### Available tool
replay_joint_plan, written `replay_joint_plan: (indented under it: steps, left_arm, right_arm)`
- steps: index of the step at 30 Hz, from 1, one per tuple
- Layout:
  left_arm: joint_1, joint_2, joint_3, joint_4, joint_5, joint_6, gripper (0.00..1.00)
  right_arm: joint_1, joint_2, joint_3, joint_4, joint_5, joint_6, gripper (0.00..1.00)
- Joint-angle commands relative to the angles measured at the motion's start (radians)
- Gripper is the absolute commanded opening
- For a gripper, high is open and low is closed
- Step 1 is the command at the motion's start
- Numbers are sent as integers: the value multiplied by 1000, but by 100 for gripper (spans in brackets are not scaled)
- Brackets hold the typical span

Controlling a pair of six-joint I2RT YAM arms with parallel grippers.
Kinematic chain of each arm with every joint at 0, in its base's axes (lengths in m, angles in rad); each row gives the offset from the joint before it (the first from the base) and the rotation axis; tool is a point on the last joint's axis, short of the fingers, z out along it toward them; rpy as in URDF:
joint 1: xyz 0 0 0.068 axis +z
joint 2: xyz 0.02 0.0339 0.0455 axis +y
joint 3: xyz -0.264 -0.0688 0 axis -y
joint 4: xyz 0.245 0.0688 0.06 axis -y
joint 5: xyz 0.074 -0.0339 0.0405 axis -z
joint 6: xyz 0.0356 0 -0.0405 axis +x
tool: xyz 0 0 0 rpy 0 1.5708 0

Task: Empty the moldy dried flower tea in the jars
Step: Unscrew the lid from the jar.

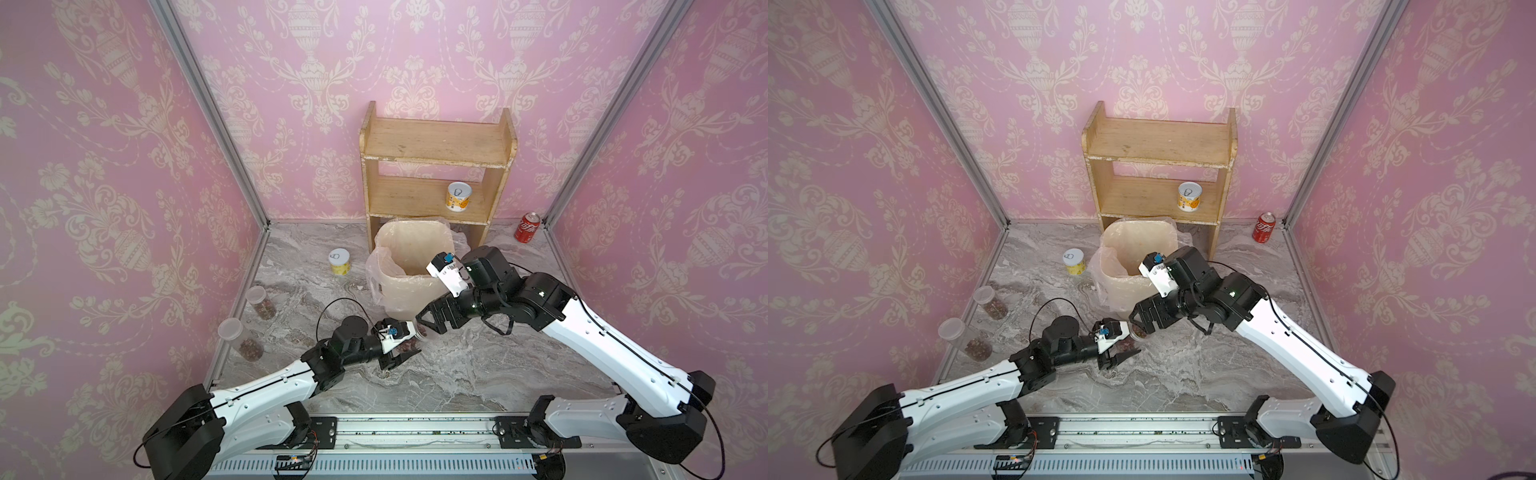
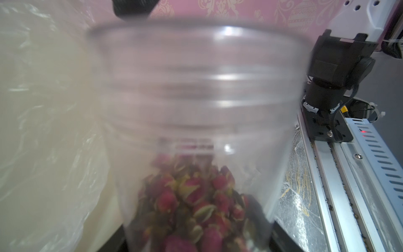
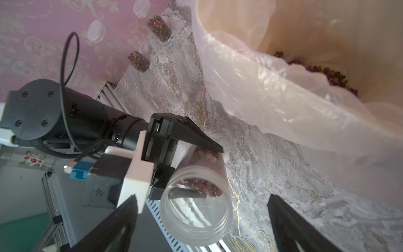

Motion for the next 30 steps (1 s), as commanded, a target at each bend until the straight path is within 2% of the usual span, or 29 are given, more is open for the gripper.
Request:
replay_joint_plan:
  steps: [1, 6, 17, 30]
  left_arm:
    - [4, 6, 22, 6, -22, 24, 31]
    - [3, 19, 23, 15, -21, 20, 31]
    - [4, 18, 23, 19, -16, 15, 31]
    - [4, 12, 16, 21, -18, 14, 31]
  right_arm:
    - [0, -3, -14, -29, 1, 126, 92]
    - [15, 10, -30, -11, -48, 119, 89]
    - [38, 58, -21, -60, 25, 89, 85]
    - [37, 55, -18, -59, 7, 85, 81]
